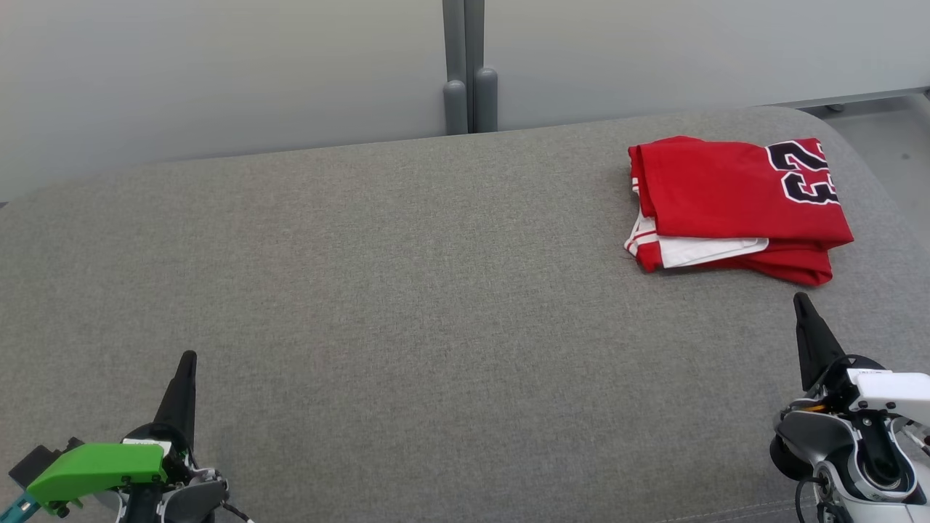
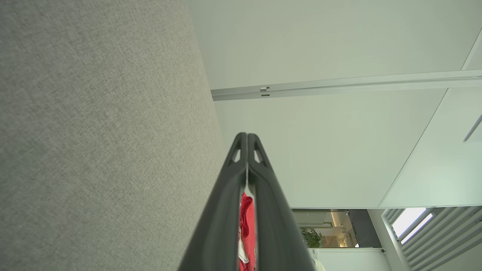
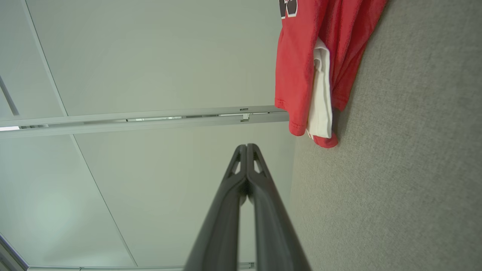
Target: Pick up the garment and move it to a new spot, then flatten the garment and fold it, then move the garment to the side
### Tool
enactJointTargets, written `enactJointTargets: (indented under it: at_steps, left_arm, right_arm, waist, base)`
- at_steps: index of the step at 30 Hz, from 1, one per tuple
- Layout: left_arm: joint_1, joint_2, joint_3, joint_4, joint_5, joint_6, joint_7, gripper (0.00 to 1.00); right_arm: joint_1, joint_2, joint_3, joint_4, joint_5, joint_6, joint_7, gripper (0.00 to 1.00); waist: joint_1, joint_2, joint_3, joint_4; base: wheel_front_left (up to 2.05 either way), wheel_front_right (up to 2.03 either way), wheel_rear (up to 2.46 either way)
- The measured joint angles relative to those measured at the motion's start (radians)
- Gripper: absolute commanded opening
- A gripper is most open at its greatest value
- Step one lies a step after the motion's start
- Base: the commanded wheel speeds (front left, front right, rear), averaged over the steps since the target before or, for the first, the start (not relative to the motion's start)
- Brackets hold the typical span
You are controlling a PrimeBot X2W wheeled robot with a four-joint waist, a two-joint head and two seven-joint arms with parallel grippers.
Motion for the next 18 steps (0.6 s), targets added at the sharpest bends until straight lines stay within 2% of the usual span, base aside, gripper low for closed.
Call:
enactJointTargets:
  at_steps: [18]
  left_arm:
    - [0.000,0.000,0.002,0.001,0.000,0.000,0.000,0.00]
  right_arm:
    - [0.000,0.000,-0.002,0.001,0.000,0.000,0.000,0.00]
  waist:
    - [0.0000,0.0000,0.000,0.000]
  base:
    - [0.00,0.00,0.00]
